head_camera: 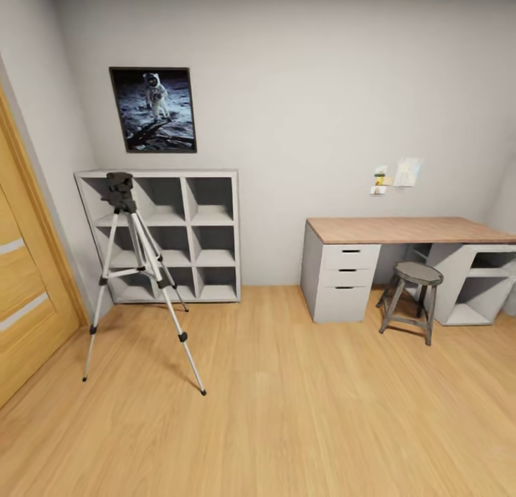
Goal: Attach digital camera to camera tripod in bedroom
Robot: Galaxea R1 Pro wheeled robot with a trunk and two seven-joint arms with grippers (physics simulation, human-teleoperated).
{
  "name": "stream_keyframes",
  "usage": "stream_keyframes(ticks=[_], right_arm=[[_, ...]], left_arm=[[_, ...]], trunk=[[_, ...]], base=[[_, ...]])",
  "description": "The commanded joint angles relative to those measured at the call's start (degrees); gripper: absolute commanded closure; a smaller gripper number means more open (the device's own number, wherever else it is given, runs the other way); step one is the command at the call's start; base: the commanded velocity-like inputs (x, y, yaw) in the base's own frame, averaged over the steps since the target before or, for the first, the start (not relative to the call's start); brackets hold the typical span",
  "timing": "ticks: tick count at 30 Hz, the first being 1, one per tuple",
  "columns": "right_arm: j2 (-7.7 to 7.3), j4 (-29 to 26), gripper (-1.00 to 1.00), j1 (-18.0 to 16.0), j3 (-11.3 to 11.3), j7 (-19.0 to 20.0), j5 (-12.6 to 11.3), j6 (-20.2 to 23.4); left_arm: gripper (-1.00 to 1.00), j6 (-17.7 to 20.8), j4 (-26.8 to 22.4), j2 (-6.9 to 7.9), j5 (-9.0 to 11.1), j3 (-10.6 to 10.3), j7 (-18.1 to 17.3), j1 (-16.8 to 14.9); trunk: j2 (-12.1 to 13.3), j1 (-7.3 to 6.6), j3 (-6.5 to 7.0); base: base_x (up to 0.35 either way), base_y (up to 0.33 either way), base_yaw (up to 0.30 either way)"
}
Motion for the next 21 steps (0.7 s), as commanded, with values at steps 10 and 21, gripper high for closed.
stream_keyframes(ticks=[10, 21], right_arm=[[0.02, 0.0, -1.0, 0.0, -0.6, 0.0, 0.0, -0.1], [0.02, 0.0, -1.0, 0.0, -0.6, 0.0, 0.0, -0.2]], left_arm=[[-1.0, 0.1, -0.2, 0.08, 0.0, 0.0, 0.0, 0.0], [-1.0, 0.1, -0.2, 0.09, 0.0, 0.0, 0.0, 0.0]], trunk=[[0.0, 0.02, -0.03], [0.0, 0.02, -0.03]], base=[[0.272, 0.0, -0.3], [0.336, 0.0, -0.3]])
